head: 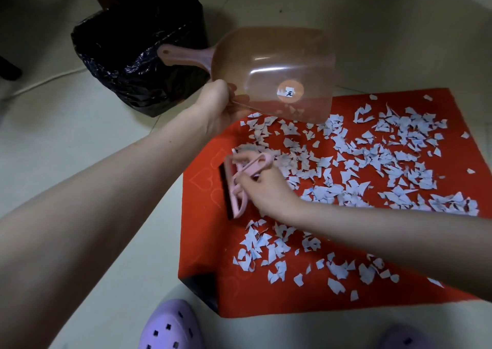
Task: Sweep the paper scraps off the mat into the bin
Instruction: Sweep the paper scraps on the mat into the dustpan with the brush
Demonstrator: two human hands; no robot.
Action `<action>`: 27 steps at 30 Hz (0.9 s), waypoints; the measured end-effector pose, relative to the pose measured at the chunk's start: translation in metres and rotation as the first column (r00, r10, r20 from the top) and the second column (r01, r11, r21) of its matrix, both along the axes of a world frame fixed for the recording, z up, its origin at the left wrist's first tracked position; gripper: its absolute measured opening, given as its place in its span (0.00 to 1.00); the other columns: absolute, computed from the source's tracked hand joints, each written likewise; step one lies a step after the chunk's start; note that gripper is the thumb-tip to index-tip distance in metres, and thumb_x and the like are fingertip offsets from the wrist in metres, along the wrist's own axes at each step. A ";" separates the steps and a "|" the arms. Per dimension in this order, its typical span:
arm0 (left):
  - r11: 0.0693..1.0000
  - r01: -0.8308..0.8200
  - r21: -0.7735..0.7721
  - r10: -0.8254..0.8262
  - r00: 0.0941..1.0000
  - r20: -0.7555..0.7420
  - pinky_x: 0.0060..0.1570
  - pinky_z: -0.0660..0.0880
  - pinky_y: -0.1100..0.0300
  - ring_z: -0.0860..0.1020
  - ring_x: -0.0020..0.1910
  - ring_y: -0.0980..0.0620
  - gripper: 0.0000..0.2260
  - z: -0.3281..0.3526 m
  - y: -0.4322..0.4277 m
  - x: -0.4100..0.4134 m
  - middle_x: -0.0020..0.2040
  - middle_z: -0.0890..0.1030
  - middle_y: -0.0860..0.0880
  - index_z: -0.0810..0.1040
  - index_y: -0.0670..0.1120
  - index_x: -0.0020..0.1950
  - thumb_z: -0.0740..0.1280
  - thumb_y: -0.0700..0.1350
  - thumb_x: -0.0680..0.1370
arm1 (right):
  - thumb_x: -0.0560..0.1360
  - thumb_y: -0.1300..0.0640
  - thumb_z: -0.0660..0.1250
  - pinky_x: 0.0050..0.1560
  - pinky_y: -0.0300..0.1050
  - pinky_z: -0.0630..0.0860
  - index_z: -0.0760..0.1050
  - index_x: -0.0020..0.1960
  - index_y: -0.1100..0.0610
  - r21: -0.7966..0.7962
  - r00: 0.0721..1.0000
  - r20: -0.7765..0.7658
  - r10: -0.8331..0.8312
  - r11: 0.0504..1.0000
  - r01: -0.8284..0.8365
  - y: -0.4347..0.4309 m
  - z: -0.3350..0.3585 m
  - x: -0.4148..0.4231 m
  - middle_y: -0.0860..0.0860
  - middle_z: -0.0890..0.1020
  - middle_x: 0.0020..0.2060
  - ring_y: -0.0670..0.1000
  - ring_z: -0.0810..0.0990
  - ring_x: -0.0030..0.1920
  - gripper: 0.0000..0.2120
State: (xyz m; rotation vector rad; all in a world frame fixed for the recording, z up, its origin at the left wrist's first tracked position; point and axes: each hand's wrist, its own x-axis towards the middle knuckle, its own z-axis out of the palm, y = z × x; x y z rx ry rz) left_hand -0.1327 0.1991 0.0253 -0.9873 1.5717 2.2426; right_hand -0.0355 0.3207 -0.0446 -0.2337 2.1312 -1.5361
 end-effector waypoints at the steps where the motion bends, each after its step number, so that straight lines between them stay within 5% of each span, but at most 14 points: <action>1: 1.000 0.007 -0.001 -0.007 1.000 0.002 0.27 0.80 0.59 0.81 0.49 0.42 0.12 0.000 0.001 0.000 0.53 0.79 0.39 0.68 0.40 0.61 0.50 0.34 0.80 | 0.78 0.63 0.60 0.50 0.57 0.80 0.72 0.63 0.52 -0.010 0.997 0.030 0.077 0.997 -0.077 -0.002 0.001 0.008 0.50 0.80 0.51 0.58 0.82 0.46 0.15; 4: 0.999 0.035 -0.012 -0.035 0.999 0.006 0.40 0.82 0.53 0.81 0.54 0.42 0.11 -0.001 0.007 0.000 0.56 0.79 0.38 0.69 0.41 0.58 0.50 0.35 0.80 | 0.79 0.61 0.59 0.52 0.51 0.80 0.71 0.65 0.52 0.005 0.945 0.098 0.313 0.949 -0.315 0.002 -0.006 0.032 0.47 0.79 0.51 0.52 0.82 0.47 0.16; 9: 0.999 0.034 -0.032 -0.034 0.999 0.018 0.49 0.81 0.49 0.81 0.53 0.43 0.11 -0.005 0.012 0.002 0.54 0.79 0.39 0.69 0.42 0.57 0.51 0.35 0.80 | 0.78 0.61 0.59 0.49 0.43 0.81 0.72 0.65 0.51 0.031 0.887 0.176 0.428 0.898 -0.439 0.026 -0.016 0.064 0.45 0.80 0.37 0.50 0.84 0.43 0.17; 15: 0.999 0.051 0.007 -0.051 0.999 0.000 0.35 0.82 0.53 0.81 0.42 0.45 0.10 -0.001 0.021 0.006 0.49 0.78 0.41 0.69 0.41 0.56 0.50 0.35 0.81 | 0.81 0.56 0.56 0.28 0.33 0.73 0.72 0.65 0.50 0.118 0.891 0.041 0.452 0.883 -0.454 0.045 -0.015 0.052 0.56 0.83 0.37 0.46 0.80 0.29 0.15; 18: 0.997 0.071 -0.009 -0.071 0.997 0.004 0.34 0.82 0.54 0.81 0.39 0.45 0.10 -0.001 0.024 0.007 0.45 0.78 0.41 0.68 0.41 0.58 0.50 0.34 0.81 | 0.81 0.57 0.56 0.21 0.31 0.65 0.71 0.67 0.50 0.186 0.926 -0.022 0.378 0.911 -0.368 0.057 -0.004 0.028 0.47 0.79 0.33 0.41 0.72 0.21 0.15; 22: 0.995 0.091 -0.033 -0.091 0.996 0.013 0.33 0.82 0.57 0.82 0.41 0.45 0.09 -0.002 0.026 0.009 0.44 0.79 0.41 0.68 0.41 0.55 0.50 0.35 0.81 | 0.79 0.58 0.61 0.32 0.44 0.79 0.72 0.65 0.48 0.164 0.932 -0.098 0.350 0.929 -0.332 0.068 0.008 0.013 0.45 0.81 0.37 0.50 0.81 0.32 0.16; 27: 0.992 0.107 -0.064 -0.106 0.994 0.019 0.43 0.81 0.53 0.80 0.55 0.40 0.10 -0.008 0.030 0.007 0.60 0.79 0.37 0.68 0.42 0.56 0.50 0.35 0.80 | 0.78 0.57 0.64 0.41 0.43 0.81 0.72 0.64 0.51 0.114 0.889 -0.010 0.457 0.884 -0.453 0.051 -0.006 0.031 0.50 0.83 0.45 0.48 0.83 0.41 0.14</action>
